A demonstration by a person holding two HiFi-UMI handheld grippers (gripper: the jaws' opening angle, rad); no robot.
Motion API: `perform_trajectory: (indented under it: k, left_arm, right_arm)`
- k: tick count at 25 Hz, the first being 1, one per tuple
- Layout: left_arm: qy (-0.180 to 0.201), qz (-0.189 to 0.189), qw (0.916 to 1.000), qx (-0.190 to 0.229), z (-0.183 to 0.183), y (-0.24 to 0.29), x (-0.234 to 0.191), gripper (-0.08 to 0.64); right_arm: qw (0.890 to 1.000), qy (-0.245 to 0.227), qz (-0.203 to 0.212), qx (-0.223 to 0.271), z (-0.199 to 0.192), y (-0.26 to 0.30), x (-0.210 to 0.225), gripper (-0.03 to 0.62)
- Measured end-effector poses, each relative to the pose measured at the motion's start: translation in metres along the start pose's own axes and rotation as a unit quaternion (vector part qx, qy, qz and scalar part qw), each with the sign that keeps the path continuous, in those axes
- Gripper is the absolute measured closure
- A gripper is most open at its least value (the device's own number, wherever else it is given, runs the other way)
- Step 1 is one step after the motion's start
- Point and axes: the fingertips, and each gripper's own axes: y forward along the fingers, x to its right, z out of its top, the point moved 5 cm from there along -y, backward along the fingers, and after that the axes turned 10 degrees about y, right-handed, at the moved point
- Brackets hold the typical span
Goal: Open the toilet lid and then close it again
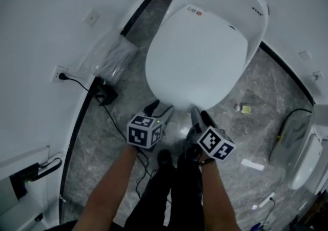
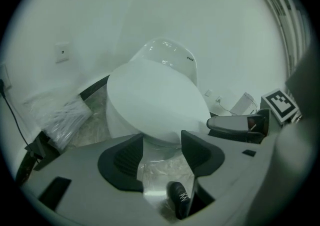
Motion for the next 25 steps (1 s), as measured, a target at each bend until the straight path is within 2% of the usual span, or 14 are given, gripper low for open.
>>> perform_trajectory:
  k: [4, 7, 11, 14, 19, 25]
  left_arm:
    - [0.007, 0.008, 0.9999, 0.001, 0.003, -0.004, -0.001, 0.333]
    - [0.014, 0.008, 0.9999, 0.000, 0.005, -0.008, 0.002, 0.333]
    - [0.056, 0.011, 0.9983, 0.001, 0.008, -0.013, 0.005, 0.344]
    - [0.088, 0.015, 0.9958, -0.021, -0.002, -0.015, 0.006, 0.364]
    - [0.074, 0.022, 0.9966, -0.026, -0.011, -0.018, 0.007, 0.387]
    - [0.080, 0.040, 0.9960, -0.006, 0.008, -0.016, 0.011, 0.465]
  right_arm:
    - [1.000, 0.015, 0.014, 0.004, 0.002, -0.004, -0.002, 0.358]
    - [1.000, 0.023, 0.017, 0.004, 0.005, -0.008, -0.003, 0.399]
    - [0.999, 0.038, 0.023, 0.006, 0.008, -0.012, -0.004, 0.433]
    - [0.999, 0.042, 0.027, 0.004, 0.008, -0.013, -0.004, 0.434]
    - [0.998, 0.053, 0.039, 0.004, 0.012, -0.018, -0.009, 0.436]
    - [0.997, 0.057, 0.047, -0.006, 0.016, -0.024, -0.015, 0.436]
